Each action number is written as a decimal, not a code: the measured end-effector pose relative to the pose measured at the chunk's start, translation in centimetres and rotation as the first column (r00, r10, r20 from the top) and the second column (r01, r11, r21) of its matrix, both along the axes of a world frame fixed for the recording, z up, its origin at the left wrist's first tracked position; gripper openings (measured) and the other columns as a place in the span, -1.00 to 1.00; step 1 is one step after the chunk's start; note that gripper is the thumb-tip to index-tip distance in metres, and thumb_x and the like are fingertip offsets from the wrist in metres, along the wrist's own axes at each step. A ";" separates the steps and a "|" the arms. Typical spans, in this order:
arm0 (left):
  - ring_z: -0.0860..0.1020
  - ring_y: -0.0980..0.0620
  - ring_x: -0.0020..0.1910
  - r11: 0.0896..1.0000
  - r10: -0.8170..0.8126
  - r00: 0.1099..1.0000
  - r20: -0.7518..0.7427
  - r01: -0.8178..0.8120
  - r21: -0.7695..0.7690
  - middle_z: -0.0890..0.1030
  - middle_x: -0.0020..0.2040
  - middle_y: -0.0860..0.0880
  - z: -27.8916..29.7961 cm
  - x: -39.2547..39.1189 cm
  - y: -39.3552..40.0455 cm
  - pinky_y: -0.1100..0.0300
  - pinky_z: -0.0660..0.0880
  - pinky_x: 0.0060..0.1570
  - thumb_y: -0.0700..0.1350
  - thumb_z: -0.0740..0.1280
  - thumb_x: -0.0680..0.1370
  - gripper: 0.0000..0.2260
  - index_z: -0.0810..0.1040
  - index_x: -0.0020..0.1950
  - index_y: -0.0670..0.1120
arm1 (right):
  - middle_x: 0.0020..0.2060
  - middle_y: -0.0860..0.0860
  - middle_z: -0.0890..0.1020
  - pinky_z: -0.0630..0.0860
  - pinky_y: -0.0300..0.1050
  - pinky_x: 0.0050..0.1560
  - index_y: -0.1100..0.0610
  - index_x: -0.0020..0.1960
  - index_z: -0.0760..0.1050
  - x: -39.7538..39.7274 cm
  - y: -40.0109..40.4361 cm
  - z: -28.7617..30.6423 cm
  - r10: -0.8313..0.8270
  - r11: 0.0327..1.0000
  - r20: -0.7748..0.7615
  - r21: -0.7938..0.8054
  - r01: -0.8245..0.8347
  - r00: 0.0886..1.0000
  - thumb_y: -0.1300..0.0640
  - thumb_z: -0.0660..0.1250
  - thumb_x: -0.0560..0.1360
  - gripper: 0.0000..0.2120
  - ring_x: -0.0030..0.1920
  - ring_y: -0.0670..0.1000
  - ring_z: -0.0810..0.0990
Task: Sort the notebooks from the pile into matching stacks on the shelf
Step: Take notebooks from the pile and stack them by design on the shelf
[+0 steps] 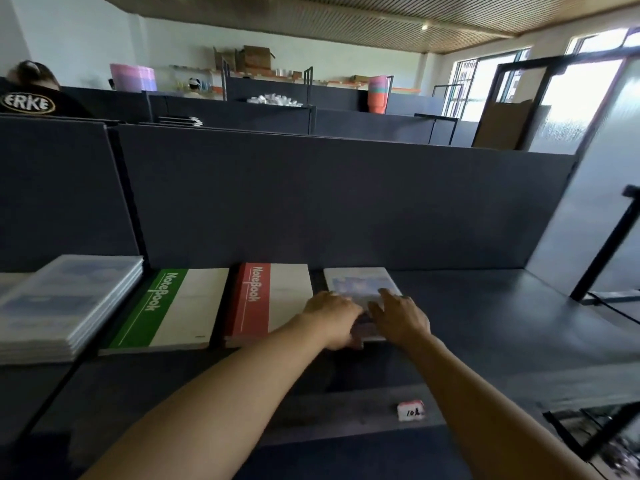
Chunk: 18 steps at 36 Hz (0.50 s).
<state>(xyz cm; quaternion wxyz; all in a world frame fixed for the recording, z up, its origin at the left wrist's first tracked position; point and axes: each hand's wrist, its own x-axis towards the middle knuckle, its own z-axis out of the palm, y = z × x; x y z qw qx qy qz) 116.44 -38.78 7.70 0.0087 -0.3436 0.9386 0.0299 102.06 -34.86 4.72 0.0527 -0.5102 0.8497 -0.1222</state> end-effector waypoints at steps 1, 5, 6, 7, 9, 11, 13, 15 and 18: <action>0.48 -0.10 0.23 1.000 0.022 1.000 0.020 -0.022 -0.003 0.53 0.26 -0.05 -0.4 -0.2 0.0 0.04 0.41 0.18 0.10 0.37 0.51 -0.60 0.48 0.30 0.01 | 0.30 0.14 0.44 0.46 0.02 0.08 -0.01 0.46 0.22 -0.1 0.0 -0.2 0.005 1.000 0.008 0.015 -0.006 1.000 -0.16 0.07 0.60 -0.53 0.22 0.19 0.49; 0.47 -0.11 0.22 0.999 0.040 0.999 -0.009 -0.040 0.002 0.53 0.27 -0.04 -1.3 -0.2 -0.5 0.07 0.39 0.15 0.10 0.33 0.54 -0.63 0.47 0.31 0.02 | 0.28 0.11 0.45 0.48 0.01 0.08 0.02 0.41 0.29 -0.3 0.0 -0.3 0.056 0.997 -0.037 0.055 -0.054 0.998 -0.15 0.12 0.58 -0.54 0.19 0.15 0.50; 0.46 -0.10 0.24 0.999 0.035 0.999 -0.007 -0.035 -0.007 0.52 0.29 -0.04 -1.3 -0.2 -0.5 0.08 0.36 0.15 0.10 0.32 0.55 -0.63 0.46 0.32 0.02 | 0.29 0.11 0.45 0.47 0.01 0.11 0.03 0.41 0.29 -0.3 0.1 -0.3 0.067 0.996 -0.050 0.062 -0.063 0.997 -0.14 0.12 0.58 -0.54 0.21 0.14 0.49; 0.44 -0.10 0.26 0.999 0.033 0.999 -0.001 -0.033 -0.014 0.50 0.31 -0.03 -1.3 -0.3 -0.5 0.09 0.33 0.17 0.10 0.31 0.55 -0.62 0.44 0.34 0.02 | 0.29 0.11 0.45 0.45 0.01 0.12 0.04 0.41 0.30 -0.2 0.0 0.0 0.074 0.995 -0.062 0.070 -0.070 0.995 -0.14 0.12 0.58 -0.54 0.23 0.14 0.48; 0.42 -0.07 0.31 0.999 0.035 0.999 0.029 -0.035 -0.016 0.48 0.35 -0.02 -1.1 -0.5 -0.6 0.06 0.26 0.27 0.13 0.30 0.55 -0.58 0.41 0.37 0.03 | 0.28 0.12 0.46 0.43 0.00 0.12 0.07 0.40 0.31 0.1 -0.1 0.5 0.082 0.993 -0.084 0.093 -0.074 0.993 -0.14 0.10 0.59 -0.55 0.24 0.13 0.46; 0.40 -0.06 0.35 0.999 0.046 0.997 0.057 -0.046 -0.004 0.46 0.37 -0.01 -0.9 -0.4 -0.6 0.00 0.18 0.38 0.20 0.30 0.52 -0.52 0.40 0.39 0.03 | 0.27 0.12 0.48 0.42 0.00 0.11 0.08 0.38 0.33 0.5 -0.4 1.0 0.088 0.991 -0.102 0.111 -0.077 0.991 -0.16 0.06 0.61 -0.54 0.23 0.12 0.46; 0.42 -0.07 0.33 0.998 0.055 0.999 0.000 -0.055 -0.008 0.47 0.35 -0.02 -0.6 0.1 -0.8 -0.02 0.22 0.36 0.26 0.27 0.52 -0.51 0.40 0.37 0.05 | 0.29 0.12 0.47 0.40 0.01 0.13 0.08 0.39 0.32 1.1 -0.8 1.4 0.095 0.993 -0.098 0.082 -0.087 0.991 -0.16 0.01 0.63 -0.54 0.25 0.13 0.45; 0.43 -0.07 0.32 0.996 0.083 0.992 -0.100 -0.086 -0.021 0.47 0.36 -0.04 -0.3 1.2 -0.9 0.00 0.28 0.32 0.25 0.21 0.55 -0.52 0.40 0.38 0.04 | 0.34 0.11 0.44 0.38 0.01 0.19 0.09 0.43 0.28 1.9 -1.1 1.8 0.123 0.992 -0.097 0.022 -0.122 0.988 -0.15 -0.01 0.63 -0.52 0.30 0.13 0.43; 0.44 -0.08 0.29 0.984 0.166 0.970 -0.180 -0.174 -0.029 0.48 0.34 -0.06 0.2 3.4 -1.4 0.01 0.32 0.27 0.21 0.12 0.61 -0.56 0.41 0.37 -0.01 | 0.39 0.09 0.40 0.34 0.00 0.27 0.10 0.47 0.22 3.5 -1.5 2.5 0.209 0.974 -0.134 -0.057 -0.218 0.969 -0.12 0.01 0.64 -0.52 0.35 0.11 0.38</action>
